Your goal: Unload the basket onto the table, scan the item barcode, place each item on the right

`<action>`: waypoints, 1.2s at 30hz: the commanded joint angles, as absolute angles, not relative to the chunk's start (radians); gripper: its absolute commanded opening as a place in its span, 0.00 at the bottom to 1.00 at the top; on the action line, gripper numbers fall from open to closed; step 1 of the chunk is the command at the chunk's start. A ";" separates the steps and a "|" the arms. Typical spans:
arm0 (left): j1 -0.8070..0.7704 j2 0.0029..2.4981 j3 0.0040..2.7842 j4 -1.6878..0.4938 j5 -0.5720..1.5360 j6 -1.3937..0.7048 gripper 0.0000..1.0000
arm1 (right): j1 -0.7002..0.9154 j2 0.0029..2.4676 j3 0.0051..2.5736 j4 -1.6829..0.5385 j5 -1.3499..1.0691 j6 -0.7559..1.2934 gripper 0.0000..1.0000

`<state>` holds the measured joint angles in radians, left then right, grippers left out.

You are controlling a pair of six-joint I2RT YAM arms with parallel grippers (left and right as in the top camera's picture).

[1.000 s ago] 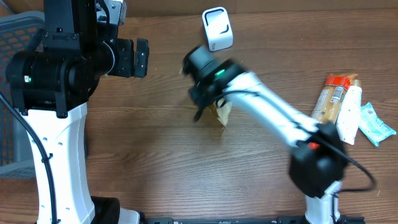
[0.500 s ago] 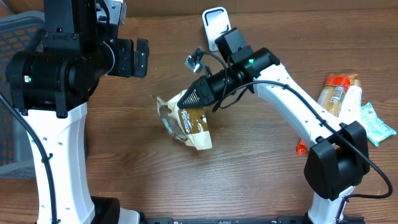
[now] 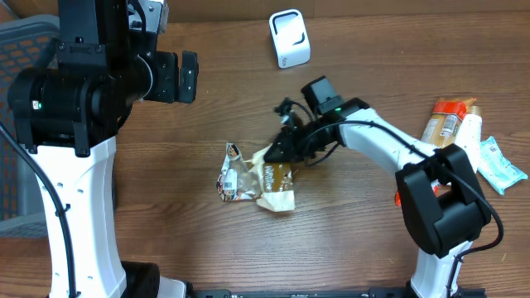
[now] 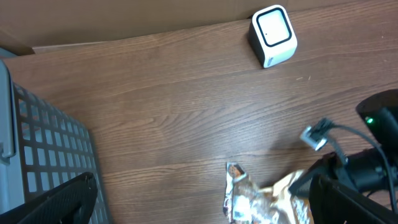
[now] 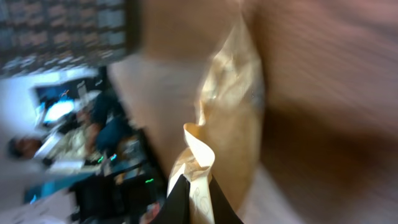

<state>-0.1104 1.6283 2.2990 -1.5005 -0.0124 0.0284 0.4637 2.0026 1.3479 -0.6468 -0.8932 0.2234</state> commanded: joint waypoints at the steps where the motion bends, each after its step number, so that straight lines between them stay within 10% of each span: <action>1: -0.112 1.634 2.303 -1.499 -0.014 0.022 0.99 | 0.395 2.005 1.354 -0.639 -0.702 0.238 0.07; 5: -0.112 1.634 2.303 -1.499 -0.014 0.022 1.00 | 0.311 2.005 1.386 -0.640 -0.666 0.202 0.33; 10: -0.112 1.634 2.303 -1.499 -0.014 0.022 1.00 | 0.240 2.005 1.421 -0.715 -0.649 -0.035 1.00; 21: -0.112 1.634 2.303 -1.499 -0.014 0.022 1.00 | 0.369 2.005 1.727 -0.973 -0.284 -0.240 1.00; 36: -0.112 1.634 2.303 -1.499 -0.014 0.022 1.00 | 0.583 2.156 1.748 -0.785 -0.317 -0.659 1.00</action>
